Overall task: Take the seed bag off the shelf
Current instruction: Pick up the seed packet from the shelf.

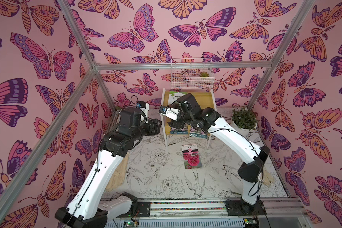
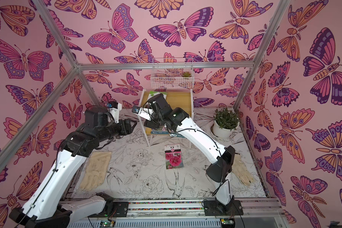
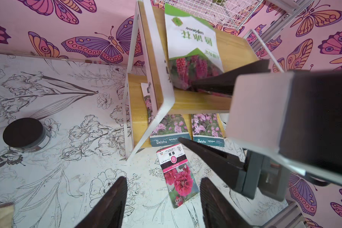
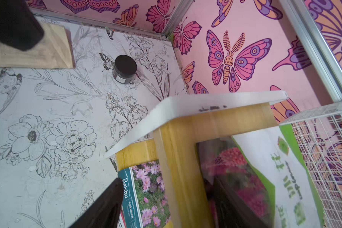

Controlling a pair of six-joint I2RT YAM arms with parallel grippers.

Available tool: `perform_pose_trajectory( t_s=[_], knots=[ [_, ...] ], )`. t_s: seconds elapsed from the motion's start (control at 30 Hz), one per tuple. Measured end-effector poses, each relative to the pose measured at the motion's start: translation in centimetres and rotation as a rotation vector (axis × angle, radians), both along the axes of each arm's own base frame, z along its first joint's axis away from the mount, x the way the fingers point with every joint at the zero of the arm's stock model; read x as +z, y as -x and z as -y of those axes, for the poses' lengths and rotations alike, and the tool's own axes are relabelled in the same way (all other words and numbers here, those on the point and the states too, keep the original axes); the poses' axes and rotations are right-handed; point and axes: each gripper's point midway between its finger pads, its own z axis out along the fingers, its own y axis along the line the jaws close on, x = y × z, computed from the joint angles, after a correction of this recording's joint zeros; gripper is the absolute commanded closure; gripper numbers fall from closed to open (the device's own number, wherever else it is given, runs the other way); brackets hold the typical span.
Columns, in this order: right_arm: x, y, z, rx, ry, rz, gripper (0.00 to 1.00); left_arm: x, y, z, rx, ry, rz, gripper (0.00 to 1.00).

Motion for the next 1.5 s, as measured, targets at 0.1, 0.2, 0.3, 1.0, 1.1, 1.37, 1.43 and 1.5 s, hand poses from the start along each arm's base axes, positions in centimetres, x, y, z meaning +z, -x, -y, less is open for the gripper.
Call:
perform_pose_trajectory(
  t_s=[0.1,0.2,0.3,1.0,1.1,1.37,1.43,1.5],
  knots=[
    [-0.1,-0.3,0.7,-0.027,0.032,0.013,0.28,0.5,0.3,-0.1,-0.006,0.015,0.013,0.38],
    [-0.1,-0.5,1.1,-0.045,0.049,0.021,0.30,1.2,0.4,-0.1,-0.009,0.029,0.037,0.37],
    [-0.1,-0.7,1.3,-0.055,0.054,0.026,0.34,1.5,0.5,-0.1,-0.014,0.036,0.046,0.37],
    [2.6,5.0,3.3,-0.036,0.017,0.105,0.36,1.3,0.0,0.3,-0.027,0.069,0.049,0.36],
    [1.4,4.5,3.0,-0.036,0.028,0.128,0.35,1.1,0.0,0.4,-0.028,0.070,0.045,0.36],
    [0.1,3.8,2.0,-0.029,0.070,0.192,0.38,1.0,0.1,0.5,-0.034,0.073,0.041,0.36],
    [0.7,3.6,1.7,-0.031,0.060,0.216,0.39,1.0,0.1,0.5,-0.038,0.076,0.040,0.36],
    [1.1,3.4,1.5,-0.034,0.049,0.238,0.41,1.0,0.1,0.5,-0.042,0.079,0.039,0.36]
  ],
)
